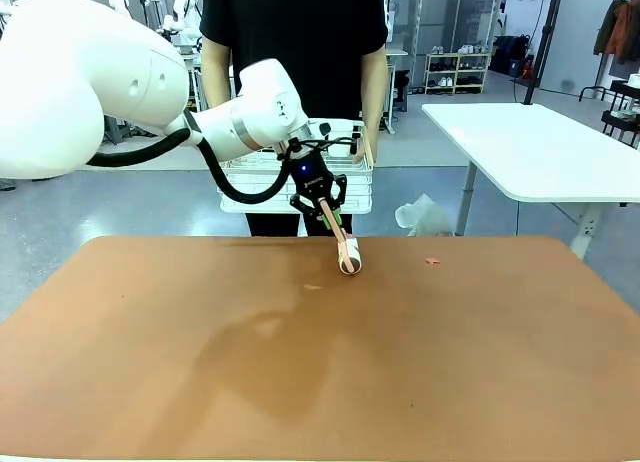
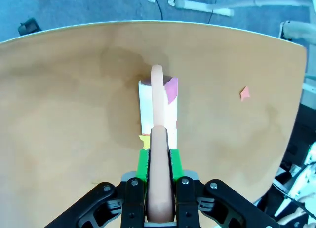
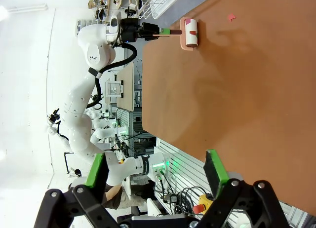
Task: Clean the table.
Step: Clean the table with the Lint Roller when the human lifts the Dish drying rack.
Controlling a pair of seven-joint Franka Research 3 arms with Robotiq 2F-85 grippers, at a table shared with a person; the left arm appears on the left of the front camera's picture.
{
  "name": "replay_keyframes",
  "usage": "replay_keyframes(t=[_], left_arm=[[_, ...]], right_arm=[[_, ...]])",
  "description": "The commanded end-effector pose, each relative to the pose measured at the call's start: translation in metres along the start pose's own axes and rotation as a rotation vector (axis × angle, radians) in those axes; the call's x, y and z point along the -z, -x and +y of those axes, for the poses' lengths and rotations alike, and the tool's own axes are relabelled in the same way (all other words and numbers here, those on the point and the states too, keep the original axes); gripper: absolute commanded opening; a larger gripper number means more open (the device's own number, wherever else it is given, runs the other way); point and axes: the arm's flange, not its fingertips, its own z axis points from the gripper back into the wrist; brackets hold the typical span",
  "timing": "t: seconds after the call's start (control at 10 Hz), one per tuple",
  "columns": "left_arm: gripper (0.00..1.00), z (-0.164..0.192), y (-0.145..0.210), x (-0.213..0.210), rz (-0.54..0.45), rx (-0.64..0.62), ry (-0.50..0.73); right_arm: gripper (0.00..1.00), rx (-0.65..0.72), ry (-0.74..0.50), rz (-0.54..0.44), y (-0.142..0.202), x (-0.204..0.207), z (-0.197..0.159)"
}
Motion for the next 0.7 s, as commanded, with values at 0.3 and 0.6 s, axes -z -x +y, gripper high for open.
replay_keyframes(t=[0.3, 0.6], left_arm=[[0.21, -0.048, -0.002, 0.048, 0.186, 0.103, -0.009], [0.21, -0.084, -0.012, 0.073, 0.280, 0.078, 0.017]], right_arm=[[1.00, -0.021, -0.013, -0.005, 0.003, -0.001, 0.002], [1.00, -0.021, -0.013, -0.005, 0.003, -0.001, 0.002]])
